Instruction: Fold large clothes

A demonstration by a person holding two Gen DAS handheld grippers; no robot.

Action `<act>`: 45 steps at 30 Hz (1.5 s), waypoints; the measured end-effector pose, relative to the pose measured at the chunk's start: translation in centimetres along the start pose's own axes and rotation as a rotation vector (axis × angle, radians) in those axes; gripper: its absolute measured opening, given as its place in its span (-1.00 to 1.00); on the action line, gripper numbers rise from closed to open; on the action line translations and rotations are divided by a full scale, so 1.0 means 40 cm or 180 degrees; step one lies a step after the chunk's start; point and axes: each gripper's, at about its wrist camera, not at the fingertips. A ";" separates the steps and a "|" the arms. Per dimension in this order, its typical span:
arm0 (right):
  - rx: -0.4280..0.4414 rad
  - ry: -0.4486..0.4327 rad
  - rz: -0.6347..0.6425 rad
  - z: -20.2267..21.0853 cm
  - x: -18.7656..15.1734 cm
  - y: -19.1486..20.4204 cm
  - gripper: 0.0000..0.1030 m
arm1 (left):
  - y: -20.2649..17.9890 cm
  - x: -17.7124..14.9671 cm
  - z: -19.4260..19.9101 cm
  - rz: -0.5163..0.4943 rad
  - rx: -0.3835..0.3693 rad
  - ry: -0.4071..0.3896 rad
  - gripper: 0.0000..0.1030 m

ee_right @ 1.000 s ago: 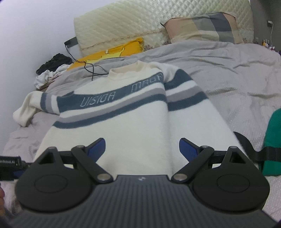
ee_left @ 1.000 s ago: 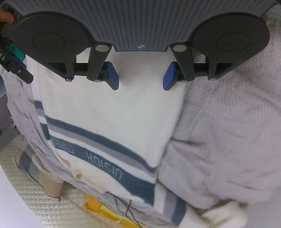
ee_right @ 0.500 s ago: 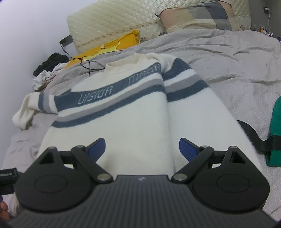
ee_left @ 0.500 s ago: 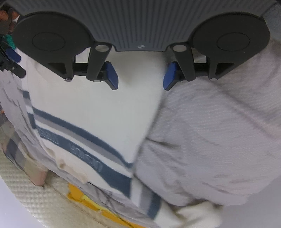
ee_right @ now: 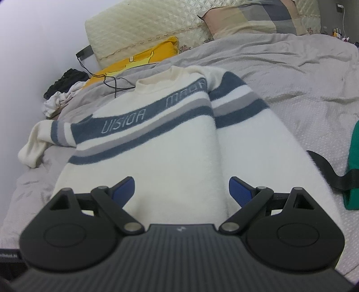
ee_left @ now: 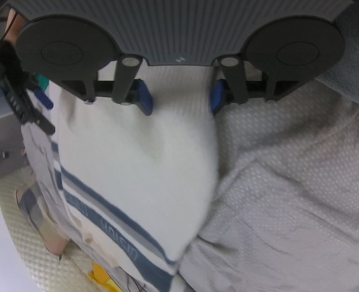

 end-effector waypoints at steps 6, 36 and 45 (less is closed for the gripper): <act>0.0037 -0.0046 0.0014 0.013 0.004 0.002 0.79 | -0.009 0.038 0.021 0.0052 -0.0049 0.0120 -0.78; -0.0094 -0.0277 -0.0140 0.070 0.026 -0.050 0.79 | -0.052 0.111 0.193 -0.0869 0.0578 -0.0630 0.04; -0.0250 -0.0489 -0.0013 0.104 0.050 -0.065 0.79 | -0.313 0.087 0.150 -0.1577 0.0041 -0.0985 0.11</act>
Point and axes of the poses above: each gripper's, at about its wrist camera, not at the fingertips, and z roughly against the way its jaws point, y to its left, x to its top, and after that the axes turned 6 degrees about -y, right-handed
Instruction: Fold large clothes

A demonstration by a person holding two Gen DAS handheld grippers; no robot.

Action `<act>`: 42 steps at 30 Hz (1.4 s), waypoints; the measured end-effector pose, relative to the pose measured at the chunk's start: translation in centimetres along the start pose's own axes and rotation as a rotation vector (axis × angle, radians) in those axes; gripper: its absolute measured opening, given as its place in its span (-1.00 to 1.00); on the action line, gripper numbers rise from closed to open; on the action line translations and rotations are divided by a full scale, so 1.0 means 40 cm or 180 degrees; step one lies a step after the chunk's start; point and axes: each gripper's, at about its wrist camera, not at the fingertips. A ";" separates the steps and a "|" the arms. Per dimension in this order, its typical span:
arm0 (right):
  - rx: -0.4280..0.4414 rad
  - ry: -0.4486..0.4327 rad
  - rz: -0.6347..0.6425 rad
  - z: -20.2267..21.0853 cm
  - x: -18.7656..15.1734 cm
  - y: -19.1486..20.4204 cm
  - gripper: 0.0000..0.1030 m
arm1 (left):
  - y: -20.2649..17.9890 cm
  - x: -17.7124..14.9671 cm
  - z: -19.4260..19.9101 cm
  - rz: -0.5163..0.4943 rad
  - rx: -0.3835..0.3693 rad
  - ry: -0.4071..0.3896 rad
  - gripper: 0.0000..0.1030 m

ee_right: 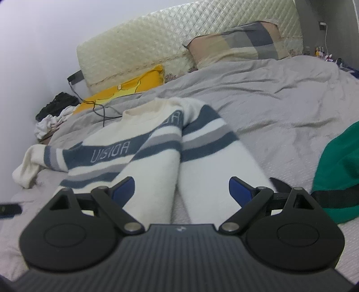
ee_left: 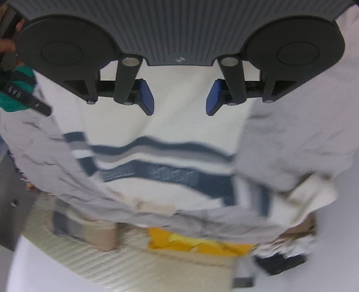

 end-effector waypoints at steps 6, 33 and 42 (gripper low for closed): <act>-0.0163 -0.0004 -0.0019 0.001 0.013 -0.036 0.79 | -0.143 0.016 -0.133 -0.0351 -0.0291 -0.0012 0.11; -0.0528 0.0621 -0.1239 -0.112 -0.065 -0.225 0.36 | -0.079 -0.131 -0.375 -0.0100 -0.0307 0.0327 0.12; -0.0571 0.0771 -0.0930 -0.119 -0.085 -0.165 0.23 | -0.063 -0.140 -0.352 -0.0014 -0.0316 0.0213 0.12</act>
Point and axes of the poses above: each gripper's, at about its wrist camera, not at the fingertips, and z roughly against the way its jaws point, y to its left, x to its top, and after that the axes turned 6 degrees about -y, right-handed
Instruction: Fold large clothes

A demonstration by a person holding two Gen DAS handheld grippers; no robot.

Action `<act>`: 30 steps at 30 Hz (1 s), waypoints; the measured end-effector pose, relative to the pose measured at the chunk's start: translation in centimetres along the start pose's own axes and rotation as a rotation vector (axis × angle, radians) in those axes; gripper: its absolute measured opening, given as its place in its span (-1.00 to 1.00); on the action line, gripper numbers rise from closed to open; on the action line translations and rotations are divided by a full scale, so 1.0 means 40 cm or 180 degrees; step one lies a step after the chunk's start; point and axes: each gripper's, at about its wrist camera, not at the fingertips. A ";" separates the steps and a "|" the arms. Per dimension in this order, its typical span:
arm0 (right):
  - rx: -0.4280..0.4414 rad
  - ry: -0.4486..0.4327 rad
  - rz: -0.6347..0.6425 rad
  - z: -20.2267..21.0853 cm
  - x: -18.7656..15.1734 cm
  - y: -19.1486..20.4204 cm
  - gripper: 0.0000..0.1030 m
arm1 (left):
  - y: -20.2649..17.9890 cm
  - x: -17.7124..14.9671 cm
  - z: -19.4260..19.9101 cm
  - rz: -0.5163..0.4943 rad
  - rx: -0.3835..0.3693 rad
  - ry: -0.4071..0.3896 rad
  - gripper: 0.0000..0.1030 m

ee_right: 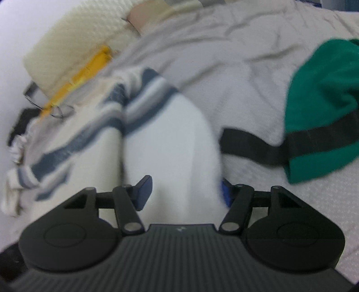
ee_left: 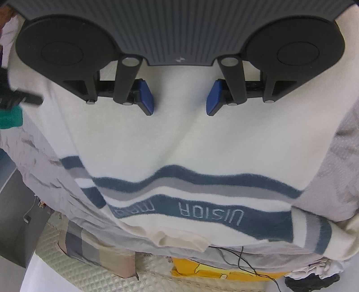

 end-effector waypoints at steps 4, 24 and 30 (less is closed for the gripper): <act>-0.0033 0.0050 0.0021 -0.006 -0.007 -0.007 0.22 | 0.005 -0.003 0.006 0.0043 0.0017 -0.0026 0.12; -0.0255 -0.0899 0.0881 0.124 0.336 0.027 -0.69 | 0.031 0.006 0.033 0.0212 0.0038 -0.0110 0.12; -0.0626 -0.1243 0.1365 0.086 0.609 0.025 -0.69 | 0.039 0.037 0.027 0.0283 -0.0008 -0.0203 0.12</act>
Point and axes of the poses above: each gripper's, at about its wrist camera, not at the fingertips, and z roughly against the way its jaws point, y to its left, x to its top, and after that the axes turned 6 degrees about -y, right-handed
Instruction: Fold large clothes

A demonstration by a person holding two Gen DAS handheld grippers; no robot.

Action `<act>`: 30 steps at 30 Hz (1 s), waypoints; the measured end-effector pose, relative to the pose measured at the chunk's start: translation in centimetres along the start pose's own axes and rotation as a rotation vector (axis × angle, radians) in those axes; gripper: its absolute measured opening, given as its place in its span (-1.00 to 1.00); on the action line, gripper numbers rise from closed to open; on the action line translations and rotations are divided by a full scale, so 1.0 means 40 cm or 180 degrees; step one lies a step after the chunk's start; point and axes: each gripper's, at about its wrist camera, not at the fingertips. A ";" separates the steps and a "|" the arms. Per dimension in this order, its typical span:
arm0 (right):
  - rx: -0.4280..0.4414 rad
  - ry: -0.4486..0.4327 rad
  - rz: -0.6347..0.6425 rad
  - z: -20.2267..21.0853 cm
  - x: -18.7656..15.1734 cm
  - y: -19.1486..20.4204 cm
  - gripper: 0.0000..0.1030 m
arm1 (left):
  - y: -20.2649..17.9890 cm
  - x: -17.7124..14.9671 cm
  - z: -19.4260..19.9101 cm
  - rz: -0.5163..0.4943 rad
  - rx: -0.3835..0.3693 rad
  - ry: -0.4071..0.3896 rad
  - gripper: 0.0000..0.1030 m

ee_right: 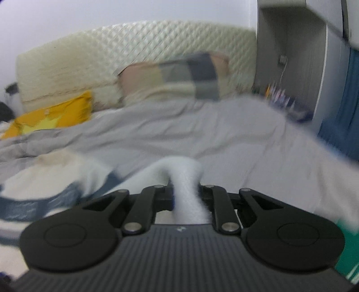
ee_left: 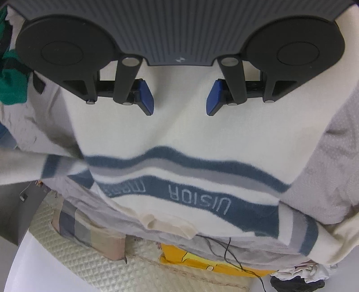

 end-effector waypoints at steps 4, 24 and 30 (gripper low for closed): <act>-0.0282 -0.0092 0.0234 -0.137 0.090 -0.032 -0.69 | -0.004 0.011 -0.006 -0.0043 -0.0033 -0.0041 0.12; -0.0638 0.0301 0.0221 -0.560 -0.322 -0.213 -0.62 | -0.017 0.018 -0.092 -0.0295 -0.0102 0.0055 0.12; -0.0680 0.0169 0.0044 -0.459 -0.288 -0.196 0.40 | -0.004 0.027 -0.069 -0.0185 -0.0094 0.0047 0.12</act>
Point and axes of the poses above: each gripper's, at about its wrist camera, not at the fingertips, and z roughly against the way its jaws point, y to its left, x to its top, and after that the axes turned 6 degrees about -y, right-handed
